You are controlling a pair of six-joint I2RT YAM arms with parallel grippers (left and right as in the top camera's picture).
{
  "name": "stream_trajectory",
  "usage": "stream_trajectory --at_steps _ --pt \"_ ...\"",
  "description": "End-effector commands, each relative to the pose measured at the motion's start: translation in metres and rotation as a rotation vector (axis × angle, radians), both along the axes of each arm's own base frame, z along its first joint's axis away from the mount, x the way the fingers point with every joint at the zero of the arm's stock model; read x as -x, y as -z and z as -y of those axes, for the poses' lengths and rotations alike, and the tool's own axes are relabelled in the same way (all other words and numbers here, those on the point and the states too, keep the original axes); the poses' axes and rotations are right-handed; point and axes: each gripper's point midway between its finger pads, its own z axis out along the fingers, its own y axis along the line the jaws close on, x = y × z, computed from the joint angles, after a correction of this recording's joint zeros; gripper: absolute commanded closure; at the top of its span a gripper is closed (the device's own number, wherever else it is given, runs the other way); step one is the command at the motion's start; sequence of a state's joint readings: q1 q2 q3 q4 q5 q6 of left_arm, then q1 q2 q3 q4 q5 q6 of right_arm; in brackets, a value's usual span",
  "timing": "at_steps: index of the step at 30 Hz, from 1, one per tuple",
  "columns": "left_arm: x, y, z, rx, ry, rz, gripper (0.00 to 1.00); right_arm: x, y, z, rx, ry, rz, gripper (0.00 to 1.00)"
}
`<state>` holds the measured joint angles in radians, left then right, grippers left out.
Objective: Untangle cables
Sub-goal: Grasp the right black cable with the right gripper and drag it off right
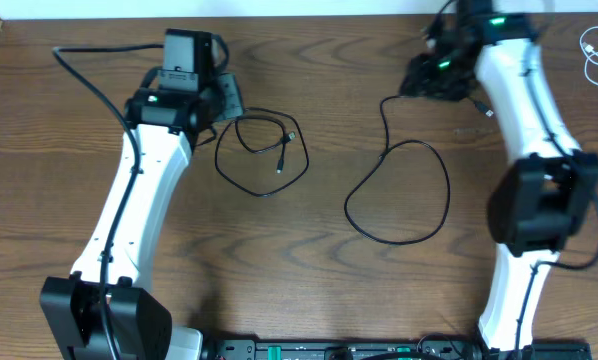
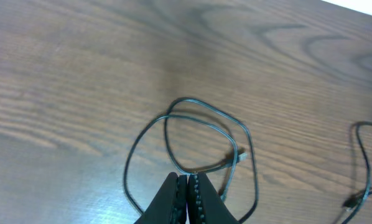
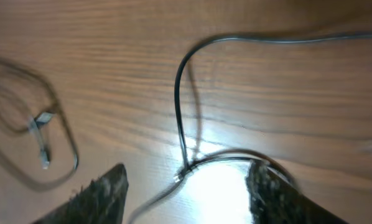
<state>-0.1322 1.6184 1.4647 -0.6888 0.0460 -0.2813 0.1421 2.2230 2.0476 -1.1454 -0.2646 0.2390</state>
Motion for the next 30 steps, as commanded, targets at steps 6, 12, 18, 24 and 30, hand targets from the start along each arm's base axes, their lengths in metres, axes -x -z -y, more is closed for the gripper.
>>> stream_trajectory --at_steps 6,12,18,24,30 --pt "0.004 0.007 -0.008 -0.001 -0.027 -0.031 0.93 0.013 0.046 -0.018 0.198 0.172 -0.089 0.40" --pt "0.006 0.008 -0.008 -0.002 -0.028 -0.038 0.92 0.032 0.073 -0.023 0.234 0.143 -0.180 0.44" --pt "0.006 0.008 -0.008 -0.002 -0.028 -0.039 0.92 0.040 0.090 -0.024 0.258 0.131 -0.227 0.47" --pt "0.007 0.009 -0.008 -0.003 -0.027 -0.044 0.92 0.046 0.095 -0.012 0.333 0.133 -0.238 0.49" --pt "0.007 0.009 -0.008 -0.003 -0.027 -0.046 0.92 0.054 0.115 -0.007 0.354 0.133 -0.255 0.56"
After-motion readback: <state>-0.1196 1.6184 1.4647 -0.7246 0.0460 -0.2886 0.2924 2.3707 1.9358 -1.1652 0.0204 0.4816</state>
